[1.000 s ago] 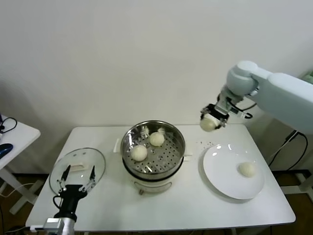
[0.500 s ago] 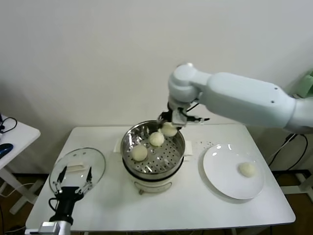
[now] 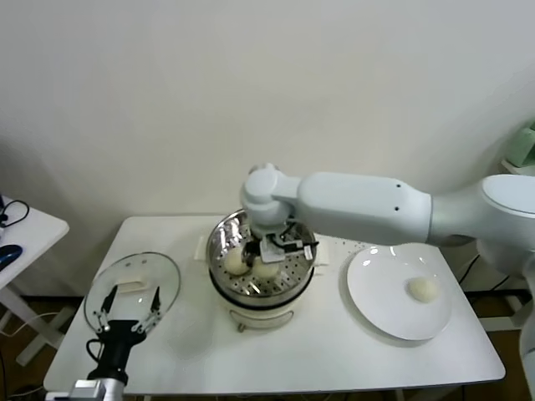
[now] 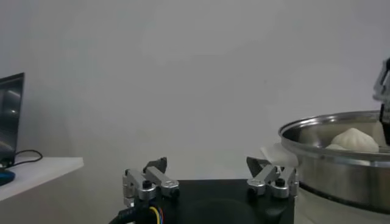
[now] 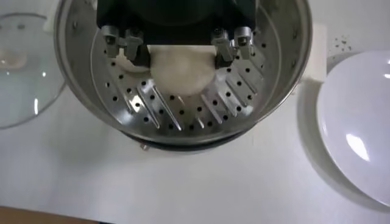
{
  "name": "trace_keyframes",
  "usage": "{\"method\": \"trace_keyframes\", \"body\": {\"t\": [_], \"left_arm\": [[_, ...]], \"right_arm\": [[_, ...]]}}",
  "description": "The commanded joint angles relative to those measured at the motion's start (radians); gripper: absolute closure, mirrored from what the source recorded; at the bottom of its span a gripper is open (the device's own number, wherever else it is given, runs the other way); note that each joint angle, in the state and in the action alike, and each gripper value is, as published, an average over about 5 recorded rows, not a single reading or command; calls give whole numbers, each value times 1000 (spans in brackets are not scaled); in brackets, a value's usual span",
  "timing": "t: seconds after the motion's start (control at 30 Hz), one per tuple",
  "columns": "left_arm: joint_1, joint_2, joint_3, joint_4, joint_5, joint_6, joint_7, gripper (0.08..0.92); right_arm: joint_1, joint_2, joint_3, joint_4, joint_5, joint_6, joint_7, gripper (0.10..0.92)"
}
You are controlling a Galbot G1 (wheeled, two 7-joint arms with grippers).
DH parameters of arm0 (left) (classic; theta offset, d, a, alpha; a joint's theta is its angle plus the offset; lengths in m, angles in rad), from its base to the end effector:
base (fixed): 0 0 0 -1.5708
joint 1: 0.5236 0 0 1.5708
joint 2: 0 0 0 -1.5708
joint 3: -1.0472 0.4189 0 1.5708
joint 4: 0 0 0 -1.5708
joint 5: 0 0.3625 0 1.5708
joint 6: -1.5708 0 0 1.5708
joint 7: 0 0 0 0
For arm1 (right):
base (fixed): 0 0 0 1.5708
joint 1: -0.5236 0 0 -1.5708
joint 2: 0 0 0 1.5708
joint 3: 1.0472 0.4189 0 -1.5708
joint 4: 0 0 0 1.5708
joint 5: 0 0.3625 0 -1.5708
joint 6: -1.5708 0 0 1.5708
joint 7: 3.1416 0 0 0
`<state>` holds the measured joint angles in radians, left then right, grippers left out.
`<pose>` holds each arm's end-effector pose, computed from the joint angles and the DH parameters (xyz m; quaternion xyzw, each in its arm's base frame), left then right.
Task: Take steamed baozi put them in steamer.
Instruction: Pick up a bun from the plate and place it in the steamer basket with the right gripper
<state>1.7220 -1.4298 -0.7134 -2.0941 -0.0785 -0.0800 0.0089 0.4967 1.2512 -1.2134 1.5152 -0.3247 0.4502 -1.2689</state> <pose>0.0989 0.0921 -0.3699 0.0338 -0.9963 -0.0737 0.0274 0.5272 0.2009 -0.0741 -0.6338 -0.0415 -0.7705 0.0539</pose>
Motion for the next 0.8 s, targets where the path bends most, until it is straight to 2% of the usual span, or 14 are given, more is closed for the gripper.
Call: {"method": "trace_keyframes", "body": {"t": [0.03,0.8], "left_arm": [[1,-2,4,1,5,2,0,177],[0,-7,10,1,11,6,-1,177]], "right_arm": [[-47,31,-35,21,-30,15,2,338],[-69,-15,-32,27,-105,74,36,318]]}}
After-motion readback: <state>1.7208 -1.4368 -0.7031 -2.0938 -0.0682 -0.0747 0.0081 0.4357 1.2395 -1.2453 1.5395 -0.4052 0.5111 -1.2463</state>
